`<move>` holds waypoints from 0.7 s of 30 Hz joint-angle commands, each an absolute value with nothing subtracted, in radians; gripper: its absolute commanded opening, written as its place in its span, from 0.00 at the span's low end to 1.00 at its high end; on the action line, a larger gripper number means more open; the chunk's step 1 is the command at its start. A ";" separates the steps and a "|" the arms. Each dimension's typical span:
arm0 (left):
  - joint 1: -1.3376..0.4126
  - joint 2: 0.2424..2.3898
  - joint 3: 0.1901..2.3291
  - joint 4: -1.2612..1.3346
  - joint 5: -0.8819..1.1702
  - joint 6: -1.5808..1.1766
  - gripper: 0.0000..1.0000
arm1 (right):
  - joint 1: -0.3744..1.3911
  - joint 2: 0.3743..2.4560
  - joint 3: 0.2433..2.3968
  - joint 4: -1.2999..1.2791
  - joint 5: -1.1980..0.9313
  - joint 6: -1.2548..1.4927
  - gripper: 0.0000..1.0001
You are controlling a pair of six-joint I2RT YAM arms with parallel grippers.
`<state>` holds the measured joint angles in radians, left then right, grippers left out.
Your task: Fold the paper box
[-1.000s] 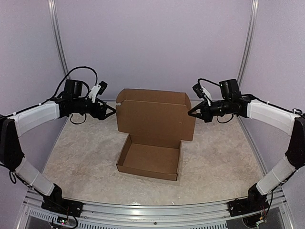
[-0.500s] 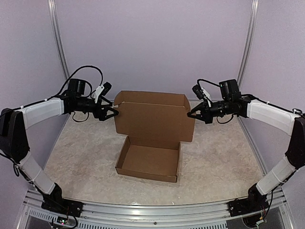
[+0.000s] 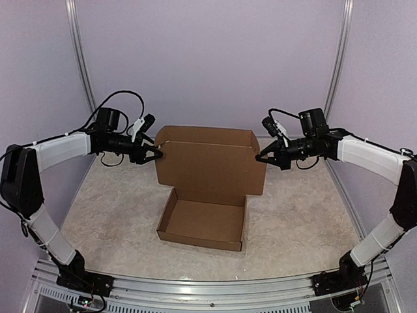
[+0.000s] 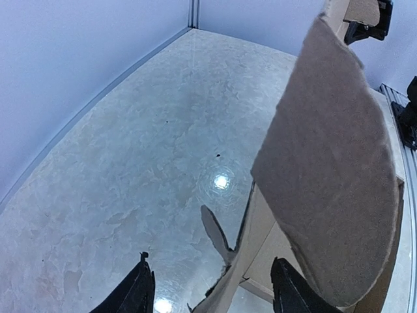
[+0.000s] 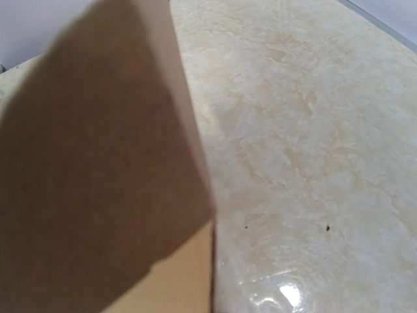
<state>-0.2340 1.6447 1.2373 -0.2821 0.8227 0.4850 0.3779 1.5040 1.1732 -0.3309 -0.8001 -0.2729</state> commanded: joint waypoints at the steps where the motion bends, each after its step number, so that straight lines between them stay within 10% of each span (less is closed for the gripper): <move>1: -0.227 1.674 1.283 -0.307 0.847 0.501 0.55 | 0.388 1.514 1.195 -0.368 -0.818 -0.294 0.00; 12: -0.228 1.708 1.311 -0.407 0.836 0.518 0.01 | 0.402 1.514 1.192 -0.343 -0.763 -0.272 0.00; 21: -0.274 1.586 1.176 -0.313 0.762 0.436 0.00 | 0.475 1.483 1.160 -0.242 -0.573 -0.148 0.00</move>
<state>-0.2443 1.6451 1.2533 -0.3271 0.8291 0.4801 0.4267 1.5036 1.1732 -0.2928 -0.6922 -0.2195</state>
